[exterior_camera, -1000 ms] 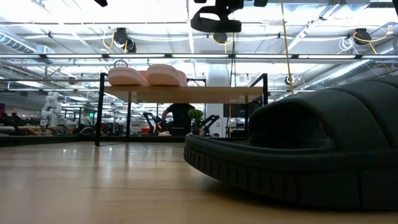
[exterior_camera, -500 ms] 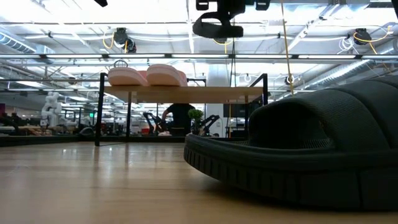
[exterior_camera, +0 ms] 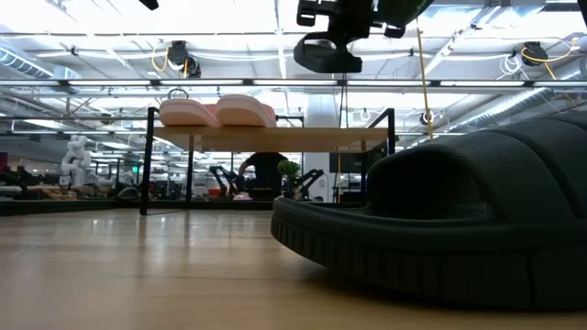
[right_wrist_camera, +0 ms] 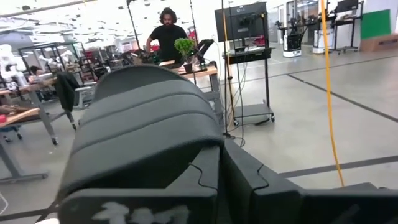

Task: Pick and place slides into the shelf
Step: Put the top black slipper on the shelf

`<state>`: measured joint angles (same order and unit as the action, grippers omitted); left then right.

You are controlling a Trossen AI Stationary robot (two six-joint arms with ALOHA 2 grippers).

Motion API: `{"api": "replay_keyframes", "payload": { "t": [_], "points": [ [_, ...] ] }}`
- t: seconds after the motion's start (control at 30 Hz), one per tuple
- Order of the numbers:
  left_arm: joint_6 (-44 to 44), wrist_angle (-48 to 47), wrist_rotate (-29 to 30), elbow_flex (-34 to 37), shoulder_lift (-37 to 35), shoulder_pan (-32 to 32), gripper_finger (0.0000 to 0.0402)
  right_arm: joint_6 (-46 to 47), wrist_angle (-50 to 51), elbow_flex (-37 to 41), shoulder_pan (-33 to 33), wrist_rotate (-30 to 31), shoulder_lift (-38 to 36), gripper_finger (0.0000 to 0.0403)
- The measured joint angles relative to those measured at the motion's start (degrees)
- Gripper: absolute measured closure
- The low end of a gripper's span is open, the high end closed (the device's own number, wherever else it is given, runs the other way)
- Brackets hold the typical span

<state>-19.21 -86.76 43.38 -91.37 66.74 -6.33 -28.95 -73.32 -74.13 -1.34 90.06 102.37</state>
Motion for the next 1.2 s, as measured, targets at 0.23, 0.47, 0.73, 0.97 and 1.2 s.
{"api": "replay_keyframes", "payload": {
  "t": [0.23, 0.47, 0.73, 0.97, 1.2],
  "points": [
    [0.0, 0.0, 0.0, 0.0, 0.0, 0.0, 0.0252, -0.4, -4.4, 3.1, 0.7, 0.0, 0.0, 0.0403],
    [0.0, 0.0, 0.0, 0.0, 0.0, 0.0, 0.0252, -7.9, -14.4, 6.0, 0.4, -0.1, 0.0, 0.0403],
    [0.0, 0.7, 0.1, 0.0, 0.0, 0.0, 0.0252, -8.9, -13.9, 6.8, 0.3, -0.1, 0.0, 0.0403],
    [0.0, 1.5, 0.1, 0.0, 0.0, 0.0, 0.0252, -3.1, -13.0, 9.4, 1.1, 0.0, 0.0, 0.0403],
    [-0.4, 1.5, 0.1, 0.0, 0.0, 0.0, 0.0252, 0.8, -13.0, 10.9, 1.7, -0.1, 0.0, 0.0403]
  ]
}}
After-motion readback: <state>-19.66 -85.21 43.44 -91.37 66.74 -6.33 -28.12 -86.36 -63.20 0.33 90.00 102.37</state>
